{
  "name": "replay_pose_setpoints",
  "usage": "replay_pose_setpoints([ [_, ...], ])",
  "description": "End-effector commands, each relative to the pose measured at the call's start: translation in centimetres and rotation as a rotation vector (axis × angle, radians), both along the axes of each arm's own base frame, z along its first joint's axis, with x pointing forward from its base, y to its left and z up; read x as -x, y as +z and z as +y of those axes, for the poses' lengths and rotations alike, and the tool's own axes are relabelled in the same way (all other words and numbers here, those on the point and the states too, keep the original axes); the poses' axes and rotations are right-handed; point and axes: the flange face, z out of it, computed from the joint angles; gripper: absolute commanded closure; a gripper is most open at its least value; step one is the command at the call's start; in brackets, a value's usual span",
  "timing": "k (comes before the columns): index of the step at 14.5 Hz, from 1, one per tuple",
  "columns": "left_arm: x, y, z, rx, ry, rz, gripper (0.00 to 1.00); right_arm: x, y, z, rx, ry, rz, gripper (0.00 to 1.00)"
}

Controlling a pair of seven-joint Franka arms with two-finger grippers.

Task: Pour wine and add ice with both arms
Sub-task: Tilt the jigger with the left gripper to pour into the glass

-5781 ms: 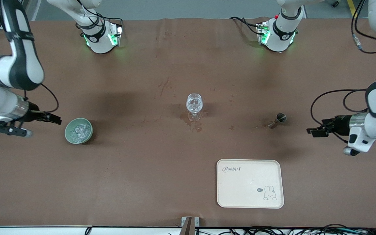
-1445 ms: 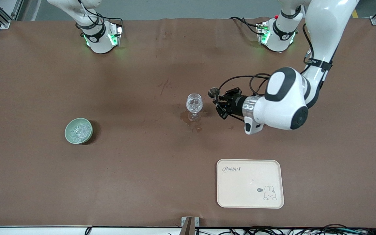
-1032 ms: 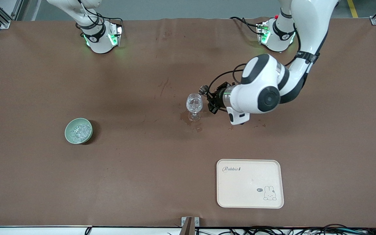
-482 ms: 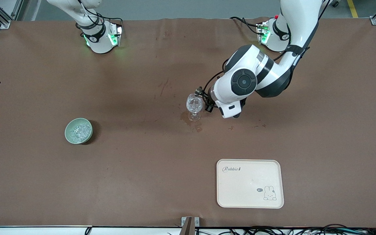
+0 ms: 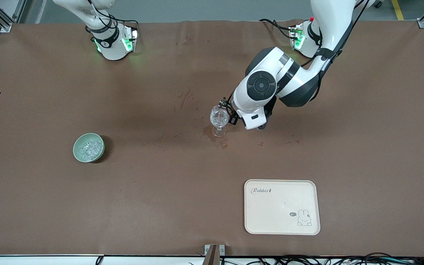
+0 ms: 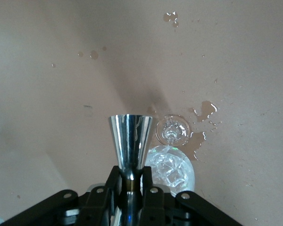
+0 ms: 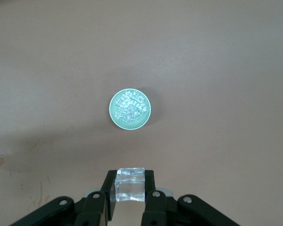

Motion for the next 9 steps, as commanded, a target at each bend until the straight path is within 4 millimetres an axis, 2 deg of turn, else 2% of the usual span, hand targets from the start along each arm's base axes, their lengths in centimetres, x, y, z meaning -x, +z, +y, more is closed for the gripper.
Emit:
replay_pose_setpoints([
  [1,0.07,0.3,-0.24,-0.047,-0.005,-0.039,1.0,-0.09,0.18,0.16,0.003,-0.011,0.003,1.0],
  [9,0.4,0.35,-0.72,-0.099,0.001,-0.085,1.0,-0.09,0.18,0.18,0.002,-0.011,0.003,1.0],
])
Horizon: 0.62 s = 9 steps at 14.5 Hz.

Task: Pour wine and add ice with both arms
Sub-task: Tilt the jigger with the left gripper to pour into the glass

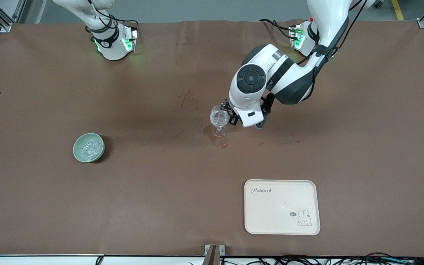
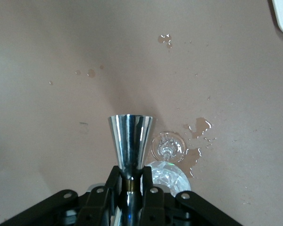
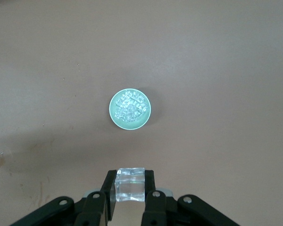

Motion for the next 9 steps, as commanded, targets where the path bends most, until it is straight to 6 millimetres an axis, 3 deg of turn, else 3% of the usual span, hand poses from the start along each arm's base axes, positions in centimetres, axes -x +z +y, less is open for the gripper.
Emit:
replay_pose_setpoints([
  [1,0.08,0.34,-0.33,-0.021,0.005,-0.019,1.0,-0.1,0.11,0.18,0.002,-0.011,0.004,1.0],
  [9,0.81,0.31,-1.32,-0.093,-0.012,-0.095,1.0,-0.1,0.11,0.18,0.002,-0.011,0.004,1.0],
])
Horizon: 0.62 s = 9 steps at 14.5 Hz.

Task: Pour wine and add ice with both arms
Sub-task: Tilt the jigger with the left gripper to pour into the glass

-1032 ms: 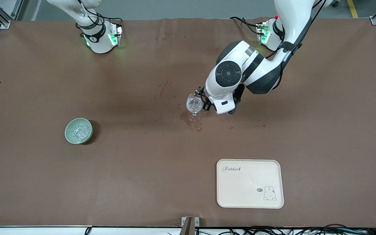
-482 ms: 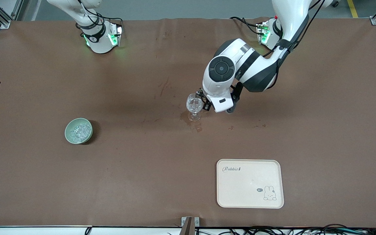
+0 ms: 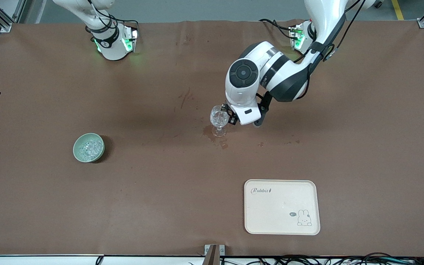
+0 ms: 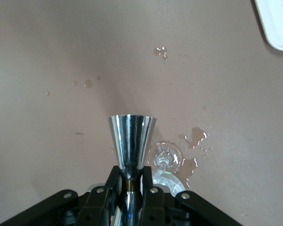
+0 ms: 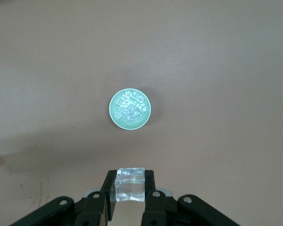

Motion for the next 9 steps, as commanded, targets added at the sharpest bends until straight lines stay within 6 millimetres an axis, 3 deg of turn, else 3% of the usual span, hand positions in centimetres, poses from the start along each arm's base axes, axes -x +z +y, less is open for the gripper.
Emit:
replay_pose_setpoints([
  [1,0.33,0.4,-0.74,-0.035,-0.013,-0.042,1.0,-0.08,0.14,0.18,0.002,-0.011,0.003,1.0],
  [6,1.12,0.48,-1.6,-0.042,-0.038,-0.054,1.0,-0.07,0.13,0.2,0.0,-0.01,0.005,1.0],
  [9,0.17,0.31,-0.7,-0.018,-0.015,-0.023,1.0,-0.08,0.14,0.19,0.0,-0.01,0.003,1.0],
])
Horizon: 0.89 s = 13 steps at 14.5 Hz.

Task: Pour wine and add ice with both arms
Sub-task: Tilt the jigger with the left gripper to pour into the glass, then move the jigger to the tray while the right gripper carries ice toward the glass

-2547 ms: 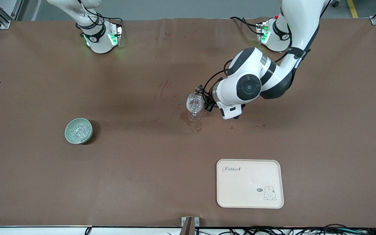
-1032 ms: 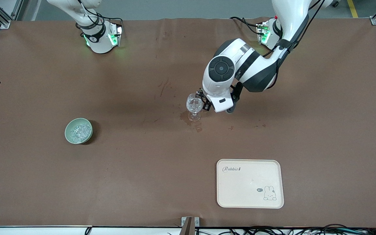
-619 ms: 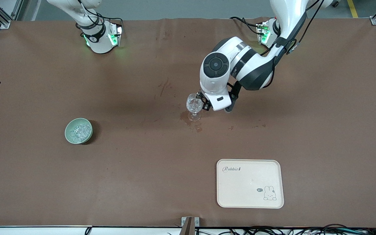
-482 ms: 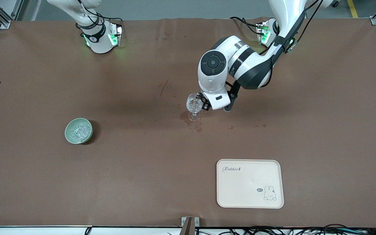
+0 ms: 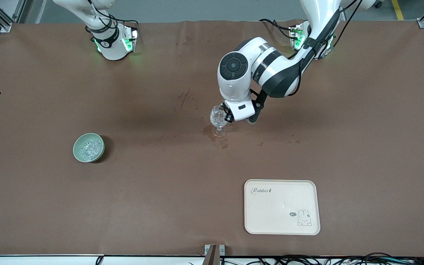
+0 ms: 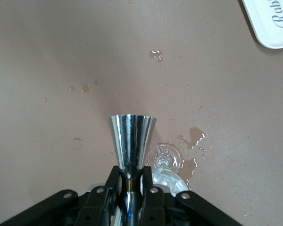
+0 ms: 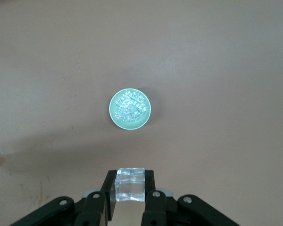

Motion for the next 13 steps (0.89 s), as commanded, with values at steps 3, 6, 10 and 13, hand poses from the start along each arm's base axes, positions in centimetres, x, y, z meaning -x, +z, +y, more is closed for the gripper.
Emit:
replay_pose_setpoints([
  [3,-1.5,-0.6,0.8,0.13,0.031,0.145,1.0,-0.1,0.1,0.2,0.0,-0.01,0.003,1.0],
  [6,-3.3,0.5,2.3,0.229,0.014,0.187,1.0,-0.1,0.1,0.2,-0.001,-0.01,0.003,1.0],
  [10,-7.6,2.0,6.3,0.374,0.048,0.216,1.0,-0.1,0.1,1.2,-0.006,-0.009,0.012,1.0],
  [13,-12.2,2.9,11.0,0.471,0.068,0.179,0.99,-0.1,-0.1,7.2,-0.008,-0.062,0.033,1.0],
])
